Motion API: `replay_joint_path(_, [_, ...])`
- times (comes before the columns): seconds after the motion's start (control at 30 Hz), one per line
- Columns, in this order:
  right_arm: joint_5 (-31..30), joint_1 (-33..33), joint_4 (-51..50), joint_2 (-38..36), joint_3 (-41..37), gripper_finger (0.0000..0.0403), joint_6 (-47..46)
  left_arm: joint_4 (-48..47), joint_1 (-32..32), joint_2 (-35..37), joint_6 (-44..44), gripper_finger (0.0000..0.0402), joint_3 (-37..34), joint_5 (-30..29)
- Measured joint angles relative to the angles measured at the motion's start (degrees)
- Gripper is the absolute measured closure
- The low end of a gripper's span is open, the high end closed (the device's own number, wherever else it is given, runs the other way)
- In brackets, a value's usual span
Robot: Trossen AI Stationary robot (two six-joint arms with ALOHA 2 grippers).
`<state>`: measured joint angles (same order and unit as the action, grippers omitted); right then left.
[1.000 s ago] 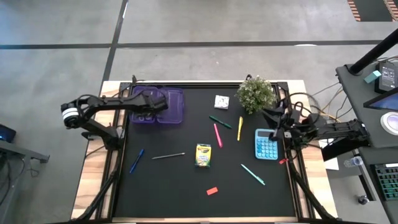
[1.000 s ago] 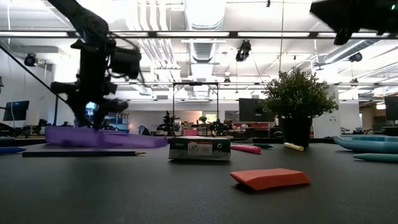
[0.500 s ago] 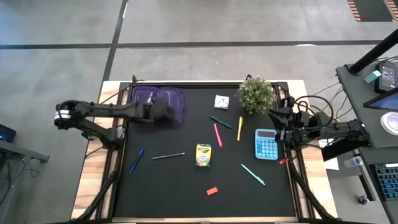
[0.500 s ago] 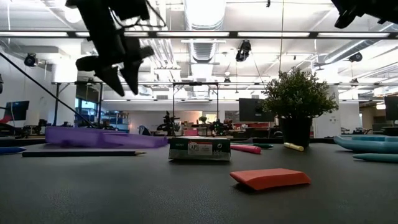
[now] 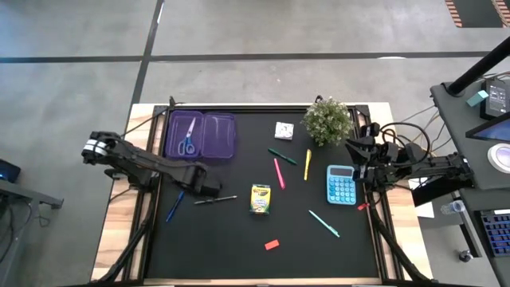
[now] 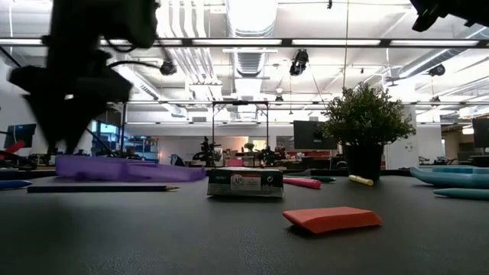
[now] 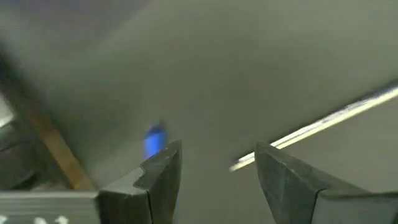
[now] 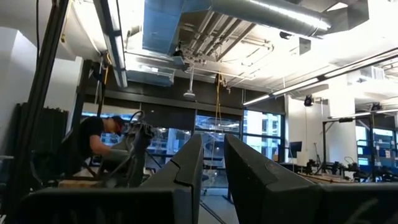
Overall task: Pack school essentials
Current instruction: Put the blue pen into the purple supply box
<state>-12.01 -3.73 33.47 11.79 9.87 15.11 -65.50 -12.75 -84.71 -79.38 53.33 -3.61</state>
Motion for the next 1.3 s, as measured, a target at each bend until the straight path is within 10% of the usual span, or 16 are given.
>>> replay_joint_path(0.83, [-0.02, 0.0, 0.09, 0.0, 0.0, 0.0346, 0.53, 8.14, -6.54, -0.4, -6.83, 0.0243, -13.07, 7.18])
replay_joint_path(1.3, [-0.03, 0.0, 0.11, 0.0, 0.0, 0.0346, 0.53, 11.24, -6.55, -0.37, -6.97, 0.0382, -13.97, 6.71])
